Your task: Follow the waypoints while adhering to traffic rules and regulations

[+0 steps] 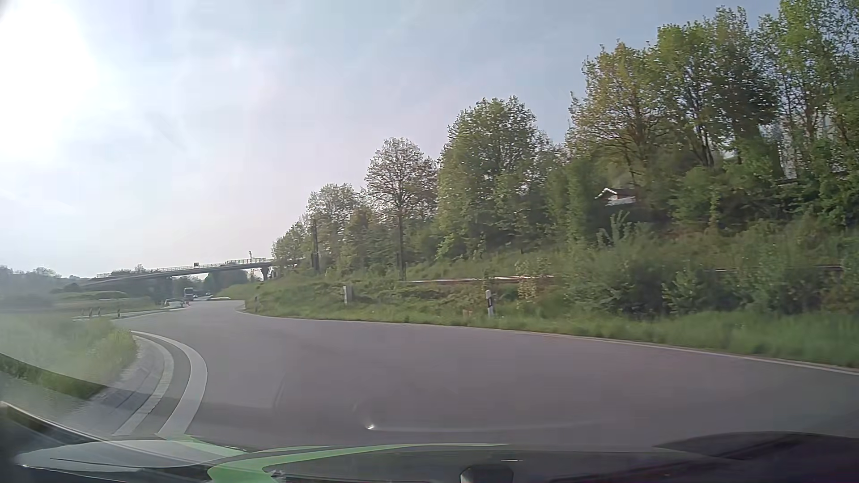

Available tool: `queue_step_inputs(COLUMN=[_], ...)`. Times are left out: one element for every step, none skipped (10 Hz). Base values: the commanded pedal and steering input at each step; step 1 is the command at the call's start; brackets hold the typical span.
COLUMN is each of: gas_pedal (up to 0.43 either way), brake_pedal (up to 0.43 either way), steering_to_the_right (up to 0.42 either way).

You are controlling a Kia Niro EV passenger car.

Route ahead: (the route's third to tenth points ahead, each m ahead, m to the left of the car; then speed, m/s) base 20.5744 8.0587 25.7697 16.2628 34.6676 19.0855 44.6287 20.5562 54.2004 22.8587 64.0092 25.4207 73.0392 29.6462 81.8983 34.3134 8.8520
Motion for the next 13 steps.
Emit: queue_step_inputs(gas_pedal=[0.087, 0.087, 0.087, 0.087, 0.087, 0.087, 0.087, 0.087, 0.098, 0.098, 0.098, 0.110, 0.110], brake_pedal=[0.000, 0.000, 0.000, 0.000, 0.000, 0.000, 0.000, 0.000, 0.000, 0.000, 0.000, 0.000, 0.000], steering_to_the_right=[-0.209, -0.213, -0.213, -0.212, -0.210, -0.208, -0.204, -0.197, -0.187, -0.177, -0.169, -0.158, -0.146])
